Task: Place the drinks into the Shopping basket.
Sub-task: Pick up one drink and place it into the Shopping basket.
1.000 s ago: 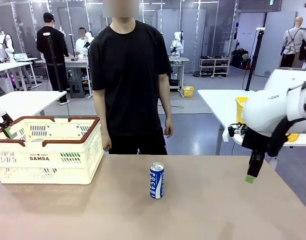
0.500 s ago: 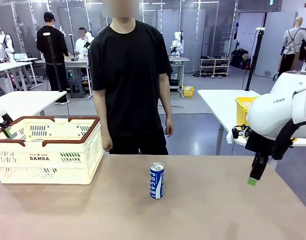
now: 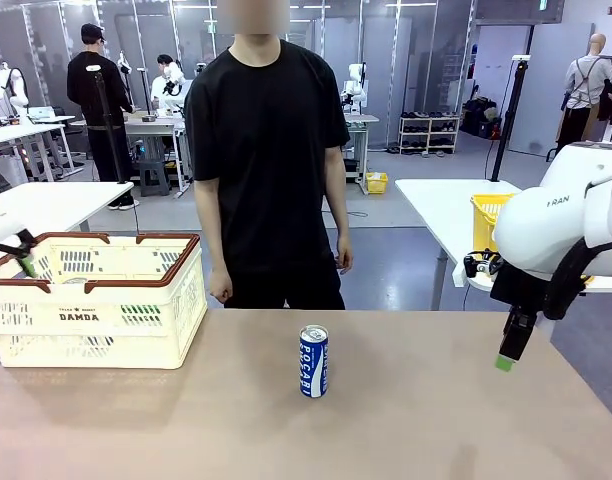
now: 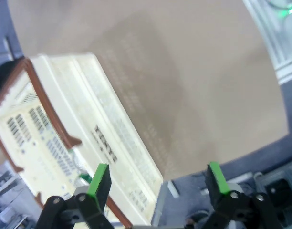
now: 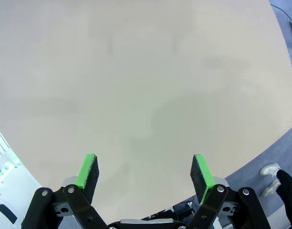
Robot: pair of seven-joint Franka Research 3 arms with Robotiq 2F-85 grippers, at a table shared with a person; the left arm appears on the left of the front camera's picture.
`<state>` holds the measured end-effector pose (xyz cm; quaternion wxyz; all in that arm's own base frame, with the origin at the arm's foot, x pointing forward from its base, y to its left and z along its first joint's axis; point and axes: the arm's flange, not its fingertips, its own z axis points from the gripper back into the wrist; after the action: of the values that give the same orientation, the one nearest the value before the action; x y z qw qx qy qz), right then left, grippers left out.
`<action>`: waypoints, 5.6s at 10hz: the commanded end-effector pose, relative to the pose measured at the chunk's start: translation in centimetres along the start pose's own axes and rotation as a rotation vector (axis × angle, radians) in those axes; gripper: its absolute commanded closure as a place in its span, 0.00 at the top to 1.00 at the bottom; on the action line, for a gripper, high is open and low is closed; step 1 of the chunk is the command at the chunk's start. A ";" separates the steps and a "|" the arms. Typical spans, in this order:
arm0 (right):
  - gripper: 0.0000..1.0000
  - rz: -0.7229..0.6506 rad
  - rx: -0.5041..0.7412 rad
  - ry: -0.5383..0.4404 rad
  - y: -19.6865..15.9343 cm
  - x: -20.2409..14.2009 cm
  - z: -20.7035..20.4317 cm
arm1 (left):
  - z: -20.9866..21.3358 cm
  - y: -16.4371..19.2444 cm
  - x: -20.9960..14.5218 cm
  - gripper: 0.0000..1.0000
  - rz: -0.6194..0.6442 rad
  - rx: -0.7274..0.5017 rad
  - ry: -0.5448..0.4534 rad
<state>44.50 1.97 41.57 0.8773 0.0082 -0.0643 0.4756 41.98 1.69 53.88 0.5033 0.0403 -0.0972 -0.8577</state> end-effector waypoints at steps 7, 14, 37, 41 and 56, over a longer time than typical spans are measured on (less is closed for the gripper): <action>0.97 0.002 0.001 0.004 0.0 0.0 0.1 | -8.1 14.9 22.8 1.00 0.062 -0.051 -0.072; 0.97 0.002 0.001 0.004 0.0 0.0 0.1 | -10.3 16.9 25.1 1.00 0.065 -0.061 -0.080; 0.97 0.002 0.001 0.004 0.0 0.0 0.1 | -18.4 29.0 37.2 1.00 0.126 -0.158 0.024; 0.97 0.002 0.001 0.004 0.0 0.0 0.1 | -20.3 28.9 37.2 1.00 0.127 -0.206 0.039; 0.97 0.002 0.001 0.004 0.0 0.0 0.1 | -23.8 28.4 36.1 0.33 0.146 -0.263 -0.028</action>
<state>44.51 2.03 41.59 0.8770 0.0082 -0.0642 0.4761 52.72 -46.17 37.47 0.5633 -0.0267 0.0057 -0.8258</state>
